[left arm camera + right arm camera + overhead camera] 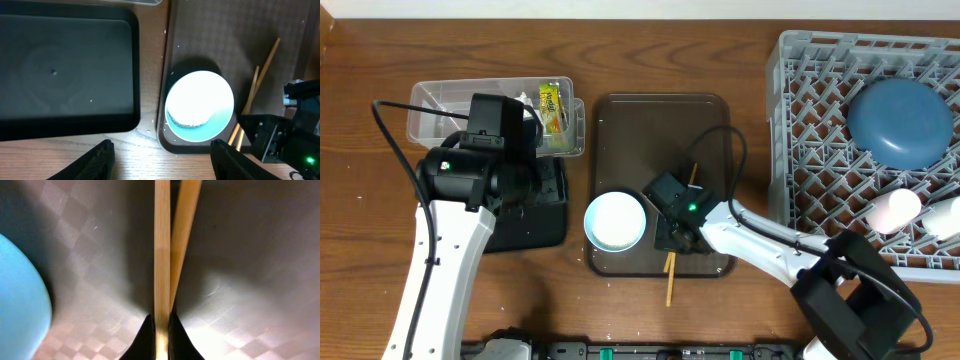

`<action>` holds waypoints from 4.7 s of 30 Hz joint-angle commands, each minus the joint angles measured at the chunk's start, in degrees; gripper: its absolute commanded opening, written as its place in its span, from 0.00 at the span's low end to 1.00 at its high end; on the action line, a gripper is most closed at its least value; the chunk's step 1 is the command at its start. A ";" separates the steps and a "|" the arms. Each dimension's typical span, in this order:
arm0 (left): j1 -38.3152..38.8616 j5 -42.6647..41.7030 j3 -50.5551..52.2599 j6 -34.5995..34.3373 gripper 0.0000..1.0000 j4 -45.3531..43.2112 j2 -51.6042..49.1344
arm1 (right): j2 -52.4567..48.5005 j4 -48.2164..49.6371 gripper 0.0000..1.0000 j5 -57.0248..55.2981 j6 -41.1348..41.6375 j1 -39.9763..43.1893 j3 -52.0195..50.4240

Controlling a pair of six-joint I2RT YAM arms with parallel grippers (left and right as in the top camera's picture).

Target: Sort waste into correct bins and load items into the dishwasher rack

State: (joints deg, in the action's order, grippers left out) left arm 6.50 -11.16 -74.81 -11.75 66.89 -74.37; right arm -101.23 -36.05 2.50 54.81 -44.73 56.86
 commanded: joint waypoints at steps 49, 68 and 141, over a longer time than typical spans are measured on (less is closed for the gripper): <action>-0.22 0.70 -0.42 0.35 0.64 0.39 -0.11 | 13.22 -14.25 0.12 -5.44 -59.58 50.45 9.44; -0.22 0.72 -0.42 0.35 0.64 0.39 -0.11 | 17.09 -17.84 0.42 9.70 -47.80 36.87 17.73; 17.29 -0.33 -0.42 -8.98 0.72 -7.06 -14.29 | 3.98 -29.92 0.01 -8.39 -53.55 47.78 22.93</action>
State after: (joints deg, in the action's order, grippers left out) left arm 21.45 -11.62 -74.81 -19.35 60.42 -85.95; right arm -96.62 -66.13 -1.89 0.84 2.66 80.12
